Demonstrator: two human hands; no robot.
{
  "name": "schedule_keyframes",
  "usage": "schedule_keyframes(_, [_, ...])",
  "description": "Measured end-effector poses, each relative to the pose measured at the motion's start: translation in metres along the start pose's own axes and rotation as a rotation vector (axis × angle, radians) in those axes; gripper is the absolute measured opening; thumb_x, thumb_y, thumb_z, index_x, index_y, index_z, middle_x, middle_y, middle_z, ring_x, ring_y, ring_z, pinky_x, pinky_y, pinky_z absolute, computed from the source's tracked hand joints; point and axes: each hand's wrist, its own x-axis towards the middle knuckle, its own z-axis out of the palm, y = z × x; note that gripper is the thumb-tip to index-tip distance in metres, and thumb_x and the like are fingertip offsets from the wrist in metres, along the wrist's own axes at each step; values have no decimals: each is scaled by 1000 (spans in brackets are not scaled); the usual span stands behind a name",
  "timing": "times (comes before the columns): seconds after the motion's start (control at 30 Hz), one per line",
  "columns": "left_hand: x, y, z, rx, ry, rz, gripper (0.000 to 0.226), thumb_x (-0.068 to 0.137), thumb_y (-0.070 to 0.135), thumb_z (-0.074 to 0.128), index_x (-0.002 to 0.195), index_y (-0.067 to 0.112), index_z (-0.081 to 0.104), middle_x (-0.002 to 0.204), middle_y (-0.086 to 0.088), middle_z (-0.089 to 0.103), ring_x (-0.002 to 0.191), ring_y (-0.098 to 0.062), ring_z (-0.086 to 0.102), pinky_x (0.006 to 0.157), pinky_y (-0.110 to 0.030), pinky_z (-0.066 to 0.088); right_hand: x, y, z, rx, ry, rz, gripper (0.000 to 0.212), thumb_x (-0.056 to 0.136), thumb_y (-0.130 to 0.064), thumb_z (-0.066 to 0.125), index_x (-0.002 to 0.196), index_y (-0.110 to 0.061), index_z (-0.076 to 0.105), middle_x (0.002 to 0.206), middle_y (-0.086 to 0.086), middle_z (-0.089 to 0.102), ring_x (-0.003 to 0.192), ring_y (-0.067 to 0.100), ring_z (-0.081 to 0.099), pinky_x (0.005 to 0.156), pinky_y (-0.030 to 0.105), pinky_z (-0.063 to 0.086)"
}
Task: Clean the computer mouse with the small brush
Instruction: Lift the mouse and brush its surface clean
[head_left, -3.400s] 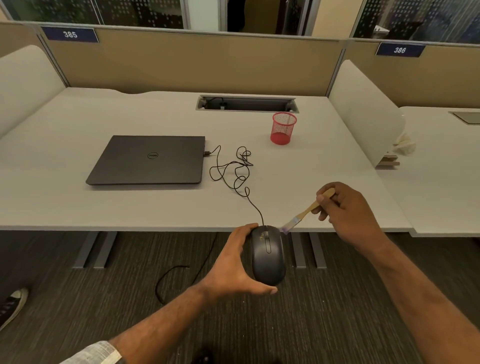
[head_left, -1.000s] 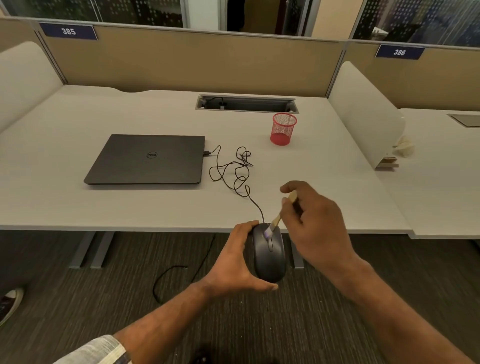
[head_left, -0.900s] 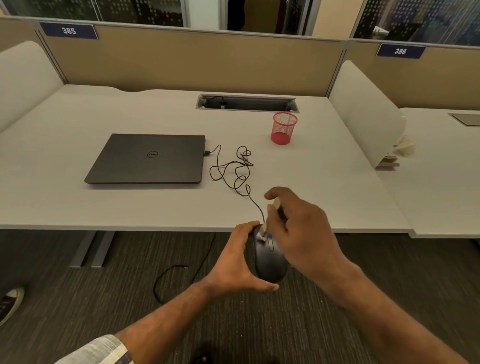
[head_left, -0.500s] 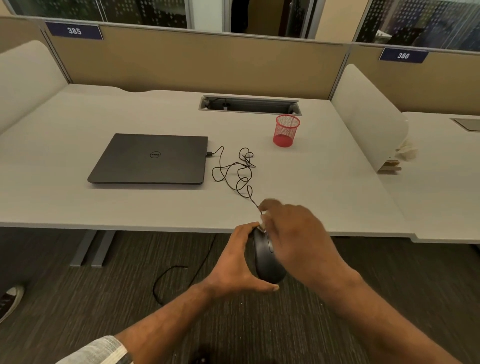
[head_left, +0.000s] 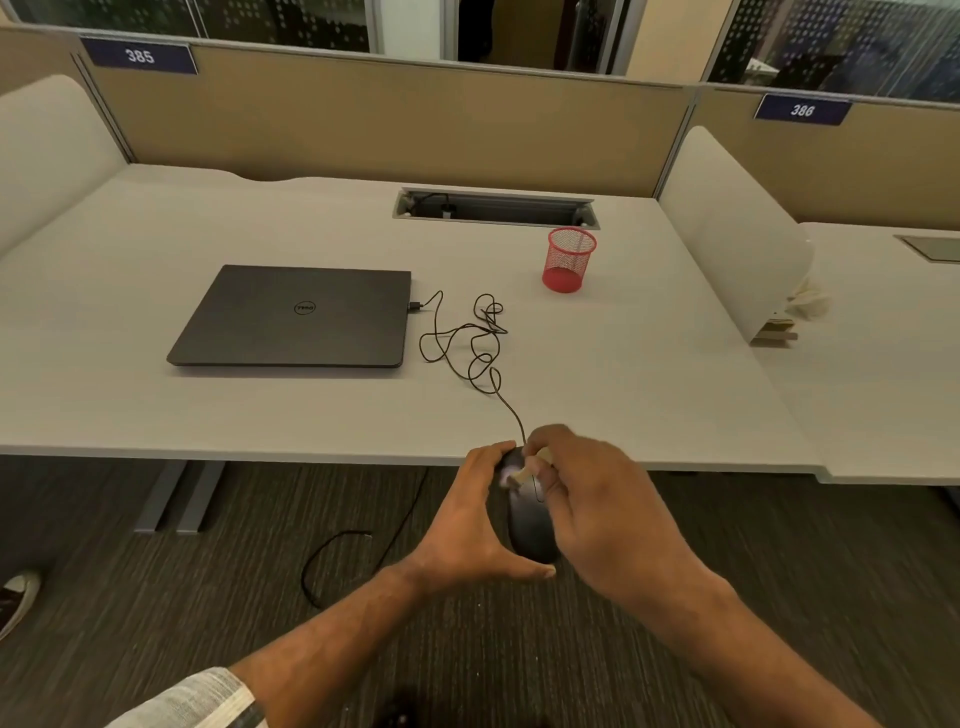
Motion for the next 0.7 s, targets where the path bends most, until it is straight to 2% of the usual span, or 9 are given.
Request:
schedule_keyframes(0.07, [0,1,1,-5,-5,3,117,52,36,97,147,27,30,141,14,37,132,-5,41,112,-35,44,-3,-2,5,11,-38,-12,23,98,-38,37,114,-28,49,92,-8,63,84,10,57,73,28,51])
schedule_keyframes(0.17, [1,2,0,-8,-8,-2,116,52,38,97,146,29,29,141,16,36,131,-4,41,111,-32,44,0,2,1,49,11,-8,15,98,-34,43,110,-29,50,86,-10,62,77,7,57,66,22,49])
schedule_keyframes(0.23, [1,2,-1,0,-4,-2,114,52,39,96,143,33,28,139,18,34,130,-4,41,110,-25,43,6,6,-7,49,101,-10,11,97,-30,46,107,-28,51,80,-11,60,71,4,57,59,18,46])
schedule_keyframes(0.33, [1,1,-2,7,3,15,112,53,38,96,140,40,25,137,23,32,129,-1,39,106,-12,36,13,16,-15,11,194,11,9,97,-23,49,104,-21,54,74,-8,58,61,6,53,54,22,43])
schedule_keyframes(0.43, [0,1,-4,4,12,9,117,52,38,97,145,31,27,141,15,34,130,-3,39,111,-21,39,8,19,-14,39,79,26,9,97,-24,50,103,-31,50,71,-17,53,57,-1,50,51,11,34])
schedule_keyframes(0.53, [0,2,-4,1,5,1,118,52,36,97,147,26,27,142,13,35,131,-5,40,113,-28,41,1,19,-17,103,-22,29,10,98,-29,48,98,-39,46,70,-18,54,64,1,55,51,14,41])
schedule_keyframes(0.63, [-2,3,-5,7,-5,-5,118,55,35,97,149,24,27,144,10,34,132,-7,39,116,-29,38,7,26,-33,140,75,36,5,96,-33,47,97,-33,52,70,-13,58,70,6,58,53,21,47])
schedule_keyframes(0.7, [-2,4,-5,-3,-9,-2,117,55,32,97,148,23,27,144,10,34,133,-7,38,116,-29,37,13,31,-40,156,163,42,16,95,-37,46,100,-26,56,75,-16,60,74,6,60,55,17,48])
